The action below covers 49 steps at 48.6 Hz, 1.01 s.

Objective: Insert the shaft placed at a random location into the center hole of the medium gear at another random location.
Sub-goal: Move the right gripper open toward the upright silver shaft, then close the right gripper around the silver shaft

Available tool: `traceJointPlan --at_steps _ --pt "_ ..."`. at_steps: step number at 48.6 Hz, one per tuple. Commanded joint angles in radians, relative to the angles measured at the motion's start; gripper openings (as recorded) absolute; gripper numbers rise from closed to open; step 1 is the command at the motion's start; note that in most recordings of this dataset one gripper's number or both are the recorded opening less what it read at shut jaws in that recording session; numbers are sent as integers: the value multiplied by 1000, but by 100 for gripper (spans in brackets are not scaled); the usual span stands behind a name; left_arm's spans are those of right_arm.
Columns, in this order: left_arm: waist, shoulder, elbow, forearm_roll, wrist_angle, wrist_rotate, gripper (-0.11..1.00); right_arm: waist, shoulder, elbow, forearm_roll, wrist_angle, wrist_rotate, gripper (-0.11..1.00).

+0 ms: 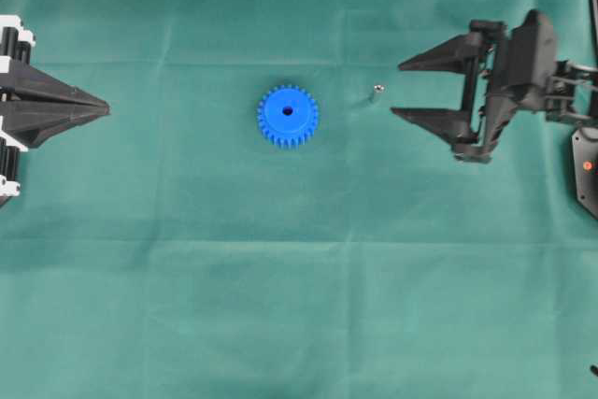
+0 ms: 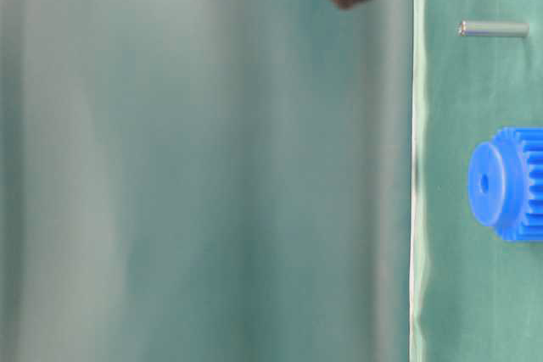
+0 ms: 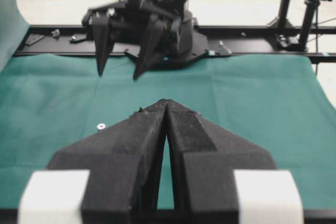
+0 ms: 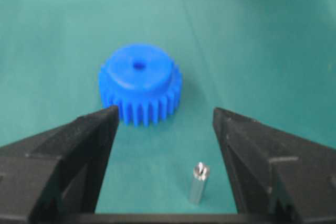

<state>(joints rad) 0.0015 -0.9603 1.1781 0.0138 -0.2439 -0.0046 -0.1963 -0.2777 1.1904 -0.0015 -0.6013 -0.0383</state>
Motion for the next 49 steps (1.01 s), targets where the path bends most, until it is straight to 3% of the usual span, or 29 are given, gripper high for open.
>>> traceJointPlan --at_steps 1,25,42,49 --pt "2 8 -14 3 -5 2 0 -11 63 -28 8 -58 -15 82" --pt "2 8 -11 3 3 -3 0 -41 322 -58 52 -196 -15 82" --pt "2 8 -8 3 14 -3 0 -49 337 -63 52 -199 -15 81" --pt "0 8 -9 3 14 -3 0 -51 342 -67 80 -195 -15 77"
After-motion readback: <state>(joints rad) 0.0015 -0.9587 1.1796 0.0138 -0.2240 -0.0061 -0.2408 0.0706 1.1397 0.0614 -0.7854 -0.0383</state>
